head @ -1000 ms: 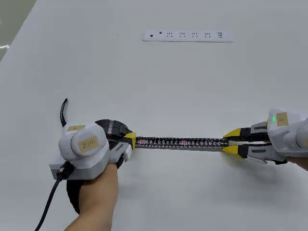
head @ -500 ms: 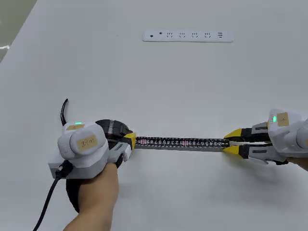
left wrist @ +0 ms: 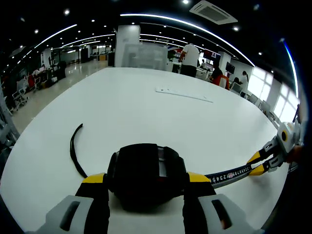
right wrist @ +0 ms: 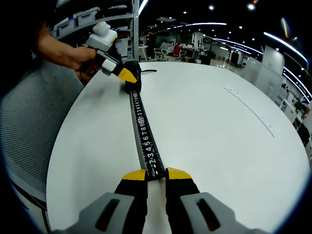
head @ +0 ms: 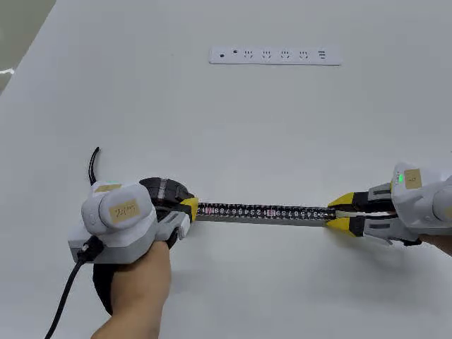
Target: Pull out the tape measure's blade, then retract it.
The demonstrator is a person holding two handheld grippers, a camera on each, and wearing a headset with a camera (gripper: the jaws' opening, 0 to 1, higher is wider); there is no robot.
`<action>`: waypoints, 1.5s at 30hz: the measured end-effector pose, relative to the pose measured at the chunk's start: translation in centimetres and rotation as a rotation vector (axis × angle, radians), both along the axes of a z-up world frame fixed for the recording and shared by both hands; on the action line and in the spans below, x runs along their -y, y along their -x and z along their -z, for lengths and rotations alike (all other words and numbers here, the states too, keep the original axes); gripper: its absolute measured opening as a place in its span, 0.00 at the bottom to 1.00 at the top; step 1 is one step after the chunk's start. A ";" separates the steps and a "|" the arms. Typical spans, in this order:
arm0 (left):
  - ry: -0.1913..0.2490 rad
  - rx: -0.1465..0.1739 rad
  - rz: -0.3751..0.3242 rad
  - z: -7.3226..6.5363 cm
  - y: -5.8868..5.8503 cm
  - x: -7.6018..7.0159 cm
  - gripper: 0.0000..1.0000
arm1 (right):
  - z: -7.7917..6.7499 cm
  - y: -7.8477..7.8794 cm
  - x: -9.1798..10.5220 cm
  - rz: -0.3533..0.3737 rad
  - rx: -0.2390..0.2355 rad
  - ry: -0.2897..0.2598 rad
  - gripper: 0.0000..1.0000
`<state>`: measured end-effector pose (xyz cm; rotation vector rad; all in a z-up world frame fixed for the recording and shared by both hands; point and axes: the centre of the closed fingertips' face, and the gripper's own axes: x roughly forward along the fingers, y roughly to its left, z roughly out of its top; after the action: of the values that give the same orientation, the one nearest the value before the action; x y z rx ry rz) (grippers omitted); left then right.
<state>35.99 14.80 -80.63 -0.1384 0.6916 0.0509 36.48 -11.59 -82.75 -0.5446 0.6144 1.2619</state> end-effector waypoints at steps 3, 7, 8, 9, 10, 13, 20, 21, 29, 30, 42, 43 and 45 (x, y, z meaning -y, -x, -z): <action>0.010 -0.004 -0.002 0.0 0.0 0.0 0.57 | -0.2 -0.1 -0.1 0.000 0.000 -0.003 0.11; 0.013 -0.005 0.000 0.0 0.0 0.0 0.57 | -0.2 -0.1 -0.3 -0.003 0.000 -0.003 0.11; 0.015 -0.005 0.000 0.0 0.0 0.0 0.57 | -0.2 -0.1 -0.4 -0.004 0.000 -0.003 0.11; 0.014 -0.005 0.002 0.0 0.0 0.1 0.57 | -0.2 0.0 -0.5 -0.005 -0.001 -0.004 0.11; 0.014 -0.005 0.001 0.0 0.0 0.0 0.57 | -0.2 0.0 -0.6 -0.006 -0.002 -0.003 0.11; 0.015 -0.005 0.004 0.1 0.0 0.0 0.57 | -0.2 0.0 -0.8 -0.005 -0.004 -0.005 0.11; 0.020 -0.006 0.005 0.0 0.0 0.0 0.58 | -0.3 0.2 -1.4 -0.010 -0.007 -0.012 0.11; 0.021 -0.006 0.004 0.0 0.1 0.0 0.58 | -0.2 0.2 -1.5 -0.010 -0.008 -0.013 0.11; 0.029 -0.006 0.000 0.0 0.1 0.0 0.58 | -0.2 0.0 -2.1 -0.014 -0.009 -0.022 0.11; 0.029 -0.006 0.000 0.0 0.1 0.0 0.58 | -0.2 0.0 -2.1 -0.014 -0.009 -0.023 0.11; 0.034 -0.008 -0.007 0.0 0.0 0.0 0.58 | 0.0 -0.1 -2.8 -0.015 -0.015 -0.030 0.11; 0.034 -0.008 -0.007 0.0 0.0 0.0 0.58 | 0.0 -0.1 -2.8 -0.015 -0.016 -0.030 0.11; 0.034 -0.007 -0.007 0.0 0.0 0.0 0.58 | 0.0 -0.1 -2.9 -0.016 -0.015 -0.030 0.12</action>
<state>36.00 14.84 -80.66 -0.1733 0.6992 0.0466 36.60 -8.65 -82.73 -0.5160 0.6038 1.2900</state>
